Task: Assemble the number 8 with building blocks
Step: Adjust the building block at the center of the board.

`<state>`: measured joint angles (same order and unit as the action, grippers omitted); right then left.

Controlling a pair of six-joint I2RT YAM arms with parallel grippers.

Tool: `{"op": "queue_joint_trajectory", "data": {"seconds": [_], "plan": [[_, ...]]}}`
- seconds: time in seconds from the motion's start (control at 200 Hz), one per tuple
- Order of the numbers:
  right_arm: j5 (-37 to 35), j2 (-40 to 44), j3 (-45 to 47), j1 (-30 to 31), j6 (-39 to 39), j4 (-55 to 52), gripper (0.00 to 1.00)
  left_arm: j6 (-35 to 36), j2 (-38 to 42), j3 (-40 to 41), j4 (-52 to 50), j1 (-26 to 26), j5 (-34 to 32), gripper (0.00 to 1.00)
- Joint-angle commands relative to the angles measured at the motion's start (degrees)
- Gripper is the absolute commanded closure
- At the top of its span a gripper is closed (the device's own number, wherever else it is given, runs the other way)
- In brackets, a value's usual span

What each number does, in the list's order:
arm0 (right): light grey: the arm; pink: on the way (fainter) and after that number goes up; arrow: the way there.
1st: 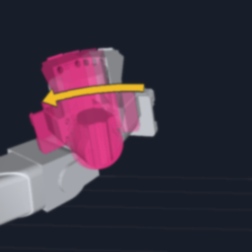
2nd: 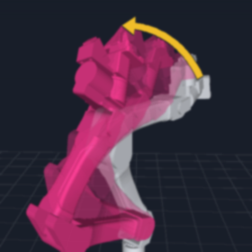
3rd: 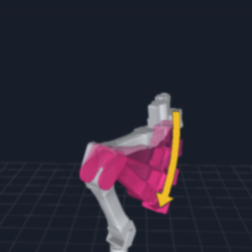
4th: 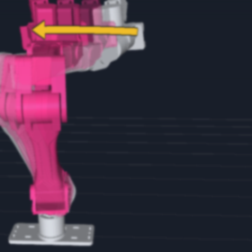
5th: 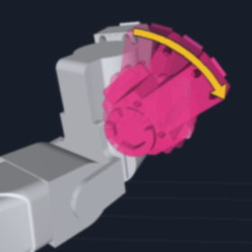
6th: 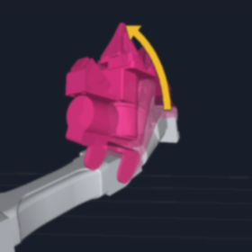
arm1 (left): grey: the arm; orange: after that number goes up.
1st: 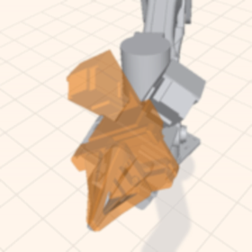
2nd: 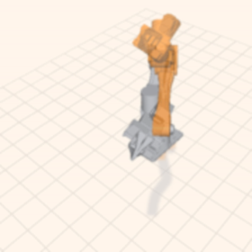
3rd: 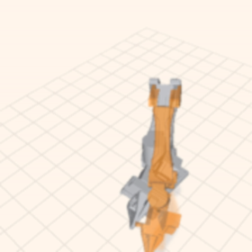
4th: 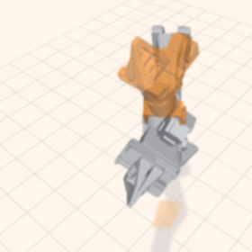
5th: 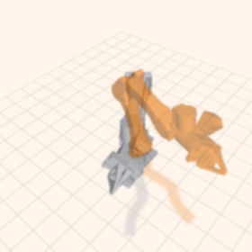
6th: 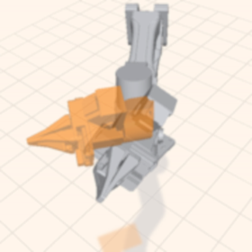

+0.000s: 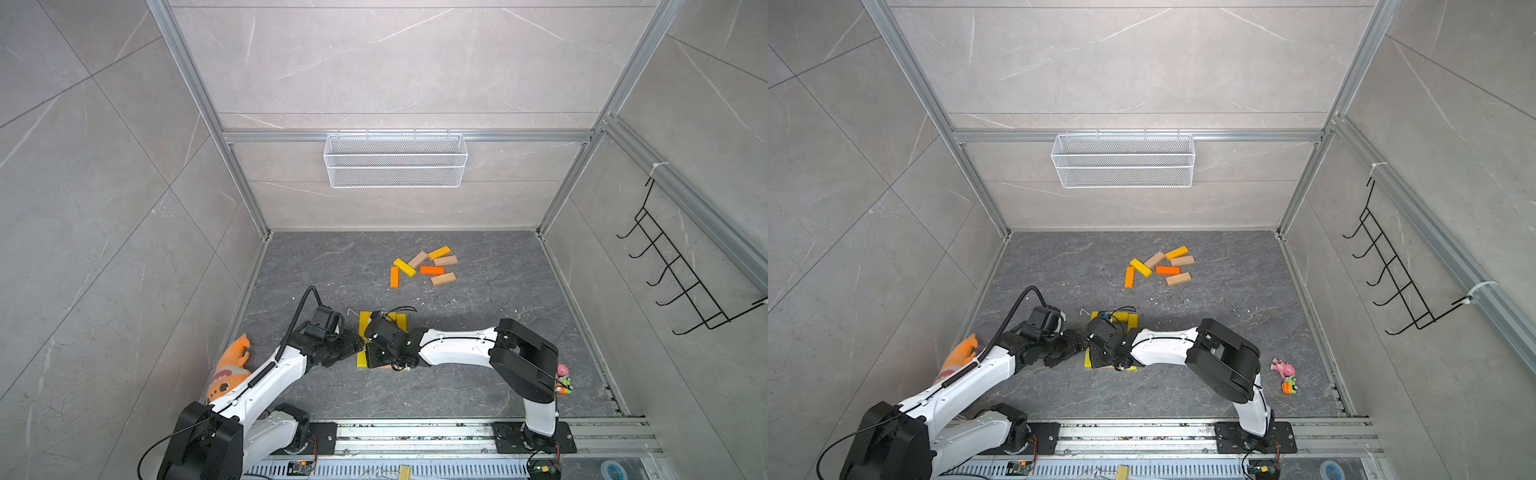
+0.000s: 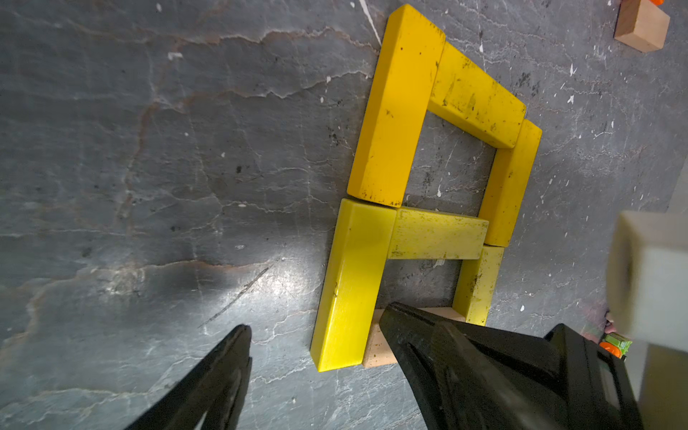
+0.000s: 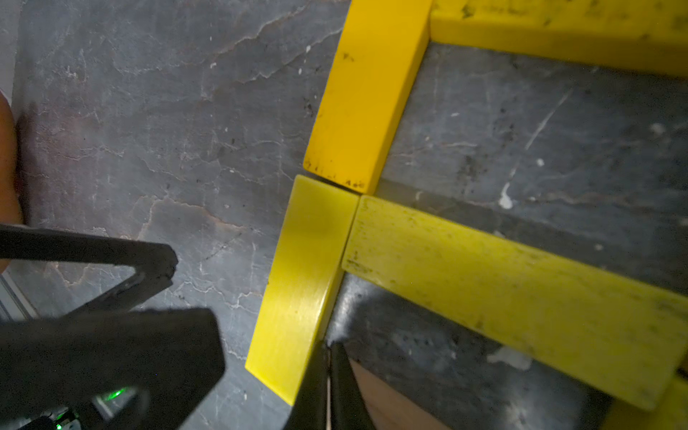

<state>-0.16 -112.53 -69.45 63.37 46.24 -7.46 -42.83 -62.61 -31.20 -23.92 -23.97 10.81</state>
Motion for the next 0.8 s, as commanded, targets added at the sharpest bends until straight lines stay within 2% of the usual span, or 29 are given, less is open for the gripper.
{"op": "queue_joint_trajectory", "data": {"seconds": [0.0,0.22,0.474,0.664,0.794], "plan": [[-0.19,-0.38,-0.25,0.0,-0.83,-0.94,0.91,0.34,-0.15,0.13,1.01,0.28,0.7,0.21],[-2.38,6.56,0.18,0.01,-3.75,-0.03,0.91,0.6,0.12,-1.34,0.27,0.28,0.45,0.21],[-11.19,19.09,4.29,-0.45,-7.46,-7.03,0.86,3.34,-0.01,-5.76,-0.74,0.32,0.97,0.21],[-12.69,25.41,8.54,-3.77,-8.44,-10.42,0.82,5.18,-3.63,-7.19,2.98,0.32,2.15,0.2],[-12.88,27.12,10.92,-4.95,-8.1,-10.73,0.82,6.46,-9.06,-9.67,3.68,0.31,1.85,0.21]]}}
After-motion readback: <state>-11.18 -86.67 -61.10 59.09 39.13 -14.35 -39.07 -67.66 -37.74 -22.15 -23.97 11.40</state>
